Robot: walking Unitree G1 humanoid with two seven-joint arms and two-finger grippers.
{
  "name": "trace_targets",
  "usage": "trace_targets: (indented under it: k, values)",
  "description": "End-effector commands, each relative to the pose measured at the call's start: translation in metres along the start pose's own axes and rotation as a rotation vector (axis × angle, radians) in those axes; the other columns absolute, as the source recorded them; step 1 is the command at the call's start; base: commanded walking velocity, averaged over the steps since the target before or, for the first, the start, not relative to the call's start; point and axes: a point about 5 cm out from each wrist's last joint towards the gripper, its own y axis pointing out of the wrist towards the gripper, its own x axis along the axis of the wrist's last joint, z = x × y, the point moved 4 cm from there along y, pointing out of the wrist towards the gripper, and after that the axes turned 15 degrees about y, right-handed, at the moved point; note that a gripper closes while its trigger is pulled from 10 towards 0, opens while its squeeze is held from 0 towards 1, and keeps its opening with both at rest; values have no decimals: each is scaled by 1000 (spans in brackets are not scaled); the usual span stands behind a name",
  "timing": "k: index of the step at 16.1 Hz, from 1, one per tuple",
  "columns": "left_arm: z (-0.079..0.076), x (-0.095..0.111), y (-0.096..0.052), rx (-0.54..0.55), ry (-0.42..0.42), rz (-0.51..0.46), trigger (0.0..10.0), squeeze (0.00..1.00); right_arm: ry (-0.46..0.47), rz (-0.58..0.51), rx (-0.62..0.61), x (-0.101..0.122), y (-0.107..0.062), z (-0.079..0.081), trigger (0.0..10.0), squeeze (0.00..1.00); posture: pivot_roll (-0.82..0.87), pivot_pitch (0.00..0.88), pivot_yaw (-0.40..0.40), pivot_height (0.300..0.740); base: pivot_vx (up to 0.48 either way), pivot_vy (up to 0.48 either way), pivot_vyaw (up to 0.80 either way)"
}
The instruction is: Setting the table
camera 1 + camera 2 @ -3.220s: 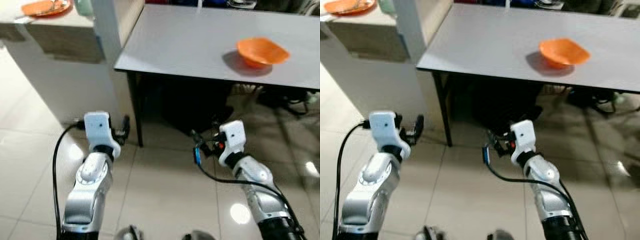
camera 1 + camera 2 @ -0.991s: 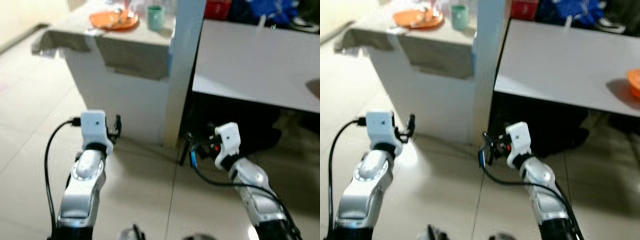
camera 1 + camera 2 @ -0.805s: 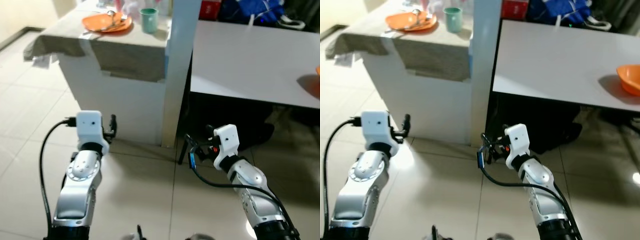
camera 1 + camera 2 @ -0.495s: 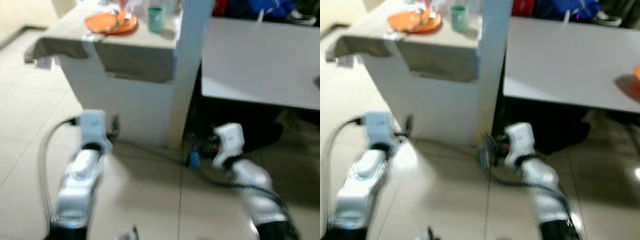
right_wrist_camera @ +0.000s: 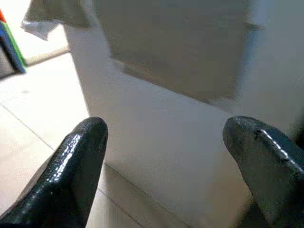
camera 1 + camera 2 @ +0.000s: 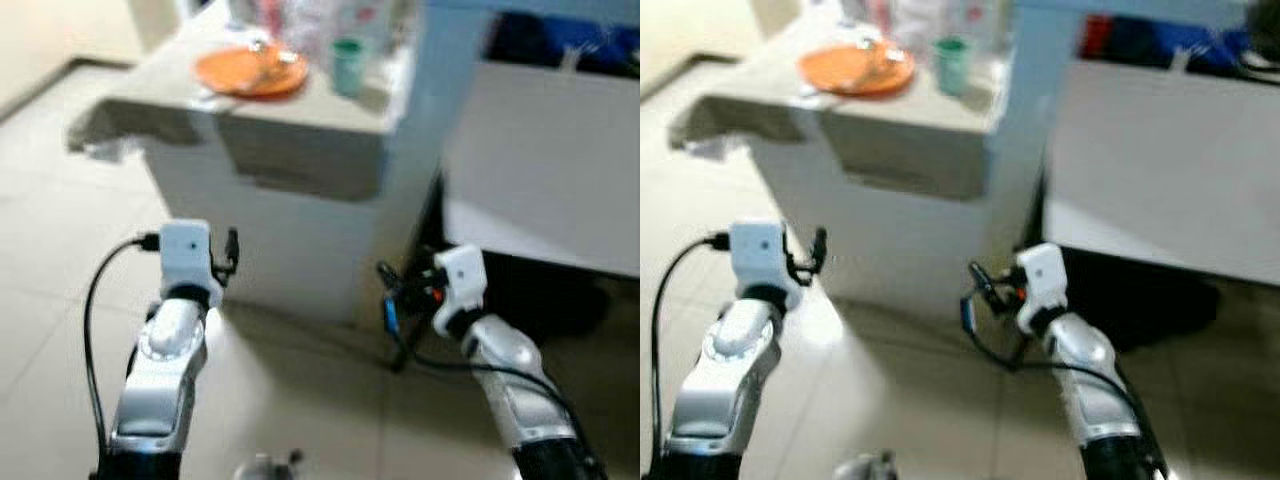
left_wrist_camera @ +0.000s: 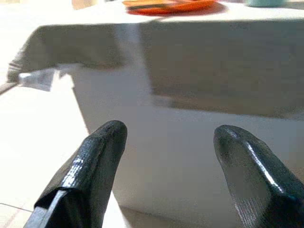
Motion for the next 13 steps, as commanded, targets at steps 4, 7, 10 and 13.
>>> trace_targets:
  k: [4, 7, 10, 13]
  values:
    - [-1, 11, -1, -7, 11, -50, 10000, 0, -24, -10, 4, 5, 2, -3, 10000, 0, -90, 67, 0, 740, 78, 440, 0]
    - [-3, 9, -1, -17, 4, -45, 10000, 0, -22, -9, 7, 4, 2, -2, 10000, 0, -90, 58, 2, 740, 0, 480, 0]
    - [-3, 8, 1, -23, 20, -36, 10000, 0, -21, -9, 5, 3, 2, -2, 10000, 0, -90, 58, 2, 740, 0, 480, 0]
    - [-2, 6, 3, -16, 44, -34, 10000, 0, -24, -9, 5, 2, 1, -2, 10000, 0, -95, 57, 4, 740, 146, 160, 0]
